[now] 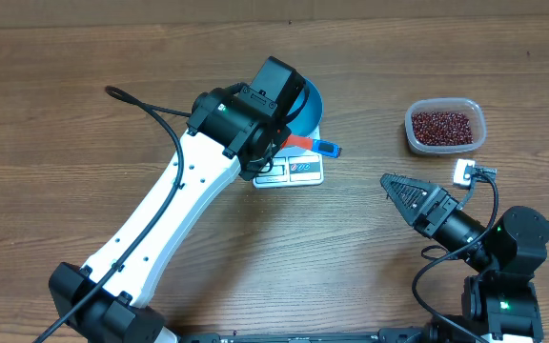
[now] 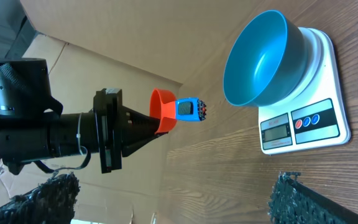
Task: Scoop item into bowl and weigh 150g on scale
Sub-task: 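Open the right gripper and move it toward the red scoop's handle, then advance the right gripper onto the scoop's blue handle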
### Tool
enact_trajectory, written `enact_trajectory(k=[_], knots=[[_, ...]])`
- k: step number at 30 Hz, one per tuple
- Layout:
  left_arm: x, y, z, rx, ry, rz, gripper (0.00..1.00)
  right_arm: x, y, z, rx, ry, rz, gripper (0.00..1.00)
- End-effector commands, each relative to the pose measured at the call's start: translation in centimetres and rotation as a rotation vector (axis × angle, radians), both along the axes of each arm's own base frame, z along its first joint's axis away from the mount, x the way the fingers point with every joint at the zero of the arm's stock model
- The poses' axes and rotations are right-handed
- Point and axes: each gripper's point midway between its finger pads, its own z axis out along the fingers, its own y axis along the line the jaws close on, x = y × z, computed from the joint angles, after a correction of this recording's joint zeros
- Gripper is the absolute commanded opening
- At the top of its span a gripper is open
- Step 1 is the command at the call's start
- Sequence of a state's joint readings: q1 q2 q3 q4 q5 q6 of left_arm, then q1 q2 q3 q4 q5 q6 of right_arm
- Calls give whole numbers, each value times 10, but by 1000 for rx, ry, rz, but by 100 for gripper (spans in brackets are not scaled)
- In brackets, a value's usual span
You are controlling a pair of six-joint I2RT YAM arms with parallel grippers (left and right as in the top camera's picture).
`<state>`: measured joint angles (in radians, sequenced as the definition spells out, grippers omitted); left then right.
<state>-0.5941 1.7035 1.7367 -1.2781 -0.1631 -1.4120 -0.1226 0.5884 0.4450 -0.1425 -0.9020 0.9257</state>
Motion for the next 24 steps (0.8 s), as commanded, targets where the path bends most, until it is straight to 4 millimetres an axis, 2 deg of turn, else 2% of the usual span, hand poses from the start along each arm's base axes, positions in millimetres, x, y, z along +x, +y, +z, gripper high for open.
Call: enact_trajectory(k=[1, 24], knots=[[3, 1, 12, -3, -40, 20, 4, -1, 1, 15, 5, -30, 7, 100], [2, 1, 12, -3, -40, 19, 4, 0, 1, 14, 4, -29, -1, 100]])
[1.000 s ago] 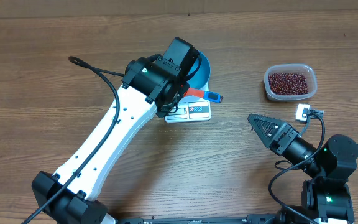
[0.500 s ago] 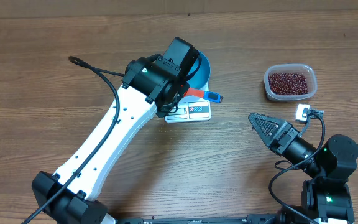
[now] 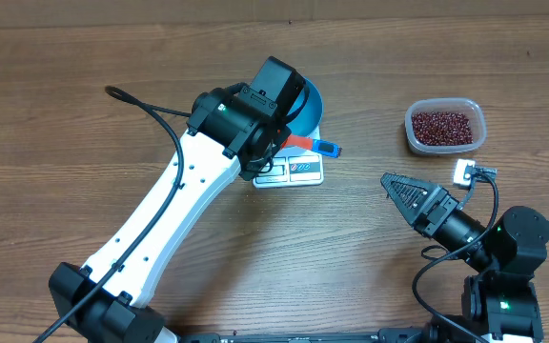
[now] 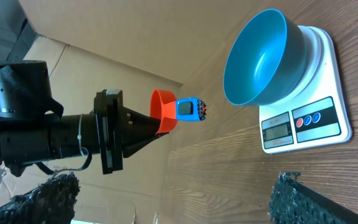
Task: Scoop item into bowl and weigh 150g on scale
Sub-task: 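Advance the right gripper onto the scoop's blue handle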
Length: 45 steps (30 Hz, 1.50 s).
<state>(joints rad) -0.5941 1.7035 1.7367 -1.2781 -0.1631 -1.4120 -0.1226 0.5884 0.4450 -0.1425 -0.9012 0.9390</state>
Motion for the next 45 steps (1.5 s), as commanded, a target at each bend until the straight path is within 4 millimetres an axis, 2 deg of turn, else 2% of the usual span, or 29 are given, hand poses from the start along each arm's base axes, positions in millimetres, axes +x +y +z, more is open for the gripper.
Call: enact_trajectory(k=[1, 14, 19, 29, 35, 40, 45], knots=[[2, 1, 12, -3, -40, 19, 4, 0, 1, 14, -4, -39, 2, 100], [2, 1, 11, -7, -39, 27, 4, 0, 1, 13, 3, -26, 1, 100], [0, -4, 11, -45, -24, 55, 4, -1, 1, 13, 55, 31, -8, 100], [4, -27, 16, -162, -23, 26, 4, 0, 1, 17, 147, 108, -25, 100], [-3, -40, 16, -213, 12, -50, 4, 0, 1, 20, 215, 165, -34, 100], [-6, -43, 16, -207, 14, -117, 4, 0, 2, 21, 244, 193, -30, 100], [-9, -53, 18, -253, 30, -160, 4, -7, 8, 22, 248, 200, 23, 100]])
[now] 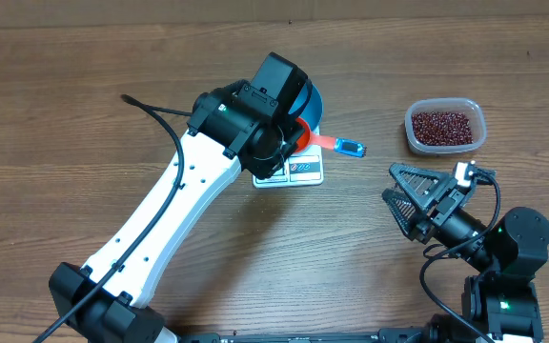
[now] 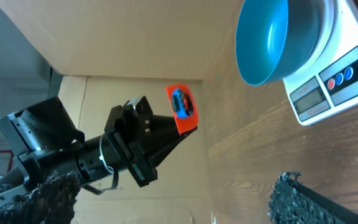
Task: Scoop item into bowl and weigh 150g on scale
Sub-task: 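Advance the right gripper onto the scoop's blue handle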
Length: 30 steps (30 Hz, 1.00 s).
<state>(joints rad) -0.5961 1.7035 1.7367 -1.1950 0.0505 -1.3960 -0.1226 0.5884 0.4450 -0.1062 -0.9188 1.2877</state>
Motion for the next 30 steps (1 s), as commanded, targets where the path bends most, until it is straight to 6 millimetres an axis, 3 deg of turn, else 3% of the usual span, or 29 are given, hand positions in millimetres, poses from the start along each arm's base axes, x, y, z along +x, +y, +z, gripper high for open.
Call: enact_trajectory(k=[1, 6, 13, 24, 30], knots=[[-5, -13, 13, -59, -13, -69, 4, -8, 8, 15, 19, -22, 58, 100], [-14, -24, 15, -109, 9, -152, 4, -15, 15, 16, -13, -69, 116, 99], [-14, -25, 15, -89, -18, -234, 4, -13, 16, 14, -95, -154, 120, 99], [-18, -32, 16, -64, -59, -341, 4, 4, 17, -11, -104, -69, 139, 99], [-17, -42, 19, -57, -102, -374, 4, 7, 36, 1, -110, -174, 218, 93]])
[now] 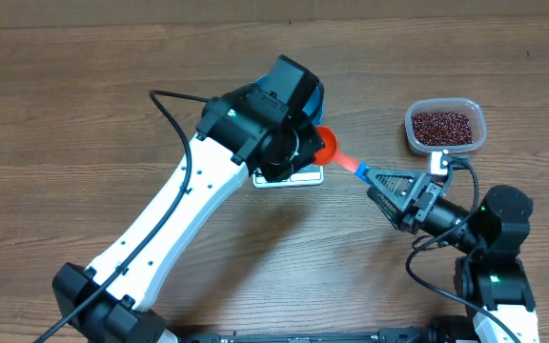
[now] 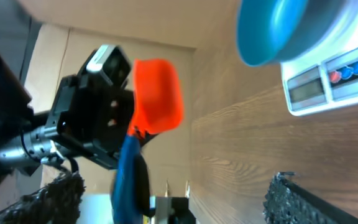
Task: Scoop item into bowl and weigh 150g on scale
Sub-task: 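Advance the right gripper onto the scoop's blue handle, then close the right gripper around the scoop's blue handle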
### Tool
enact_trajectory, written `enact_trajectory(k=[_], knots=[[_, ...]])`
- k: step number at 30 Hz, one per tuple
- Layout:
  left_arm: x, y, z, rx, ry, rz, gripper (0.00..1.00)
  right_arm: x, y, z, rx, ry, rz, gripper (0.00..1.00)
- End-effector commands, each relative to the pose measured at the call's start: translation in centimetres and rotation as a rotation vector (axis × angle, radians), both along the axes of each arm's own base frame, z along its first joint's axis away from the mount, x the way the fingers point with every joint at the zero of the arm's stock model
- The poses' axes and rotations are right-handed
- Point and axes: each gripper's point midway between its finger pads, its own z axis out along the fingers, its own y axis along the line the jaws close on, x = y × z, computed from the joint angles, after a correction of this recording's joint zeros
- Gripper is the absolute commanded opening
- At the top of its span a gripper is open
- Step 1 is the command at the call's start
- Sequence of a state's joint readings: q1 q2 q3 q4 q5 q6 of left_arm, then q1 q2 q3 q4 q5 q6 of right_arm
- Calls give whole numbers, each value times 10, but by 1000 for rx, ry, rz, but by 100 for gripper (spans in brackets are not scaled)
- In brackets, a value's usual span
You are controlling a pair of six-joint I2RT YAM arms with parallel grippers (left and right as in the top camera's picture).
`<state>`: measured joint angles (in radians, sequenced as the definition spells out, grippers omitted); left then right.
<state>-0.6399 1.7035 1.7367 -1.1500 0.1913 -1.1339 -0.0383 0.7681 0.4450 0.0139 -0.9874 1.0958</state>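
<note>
My left gripper (image 1: 303, 151) is shut on the orange scoop (image 1: 325, 145), whose blue handle (image 1: 360, 170) points right. My right gripper (image 1: 375, 181) is open, and the handle's end lies between its fingers. In the right wrist view the scoop (image 2: 158, 93) and its handle (image 2: 129, 180) fill the left side, close to the left finger (image 2: 61, 198); my right gripper (image 2: 176, 200) shows a wide gap. The blue bowl (image 2: 272, 28) stands on the white scale (image 2: 328, 74). From overhead the bowl (image 1: 315, 95) and scale (image 1: 294, 177) are mostly hidden under the left arm.
A clear plastic tub of dark red beans (image 1: 444, 126) stands at the right, just behind the right arm. A black cable (image 1: 174, 110) loops over the left arm. Bare wooden tabletop (image 1: 84, 114) lies to the left.
The left arm has carried the scoop to the right, away from the bowl. The right gripper has moved up and left to meet it, and the blue handle now sits between its open fingers.
At the two oldest moments the left gripper held the scoop beside the bowl over the scale, with the right gripper open and low at the right. Then the scoop was further right and the right wrist turned. Now the handle lies between the right fingers.
</note>
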Motion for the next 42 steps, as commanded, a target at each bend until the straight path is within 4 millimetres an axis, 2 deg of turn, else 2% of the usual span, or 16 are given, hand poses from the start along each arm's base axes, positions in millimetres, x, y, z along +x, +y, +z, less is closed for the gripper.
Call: enact_trajectory(k=[1, 7, 14, 18, 21, 30, 42], knots=[[1, -3, 12, -2, -52, -31, 4, -2, 13, 21, -6, -101, 59, 93], [-1, -4, 11, -3, -48, -35, 4, 3, 19, 20, -11, -97, 36, 91], [-3, -6, 11, -7, -42, -44, 4, 6, 19, 19, -17, -95, 15, 63], [-4, -8, 11, -7, -42, -48, 4, 8, 17, 18, -22, -99, 1, 49], [-6, -9, 11, -7, -42, -52, 4, 9, 17, 19, -23, -101, -3, 44], [-6, -9, 10, -5, -39, -53, 4, 9, 17, 21, -24, -116, -3, 31], [-7, -8, 10, -2, -35, -54, 4, 10, 16, 21, -25, -120, -9, 21]])
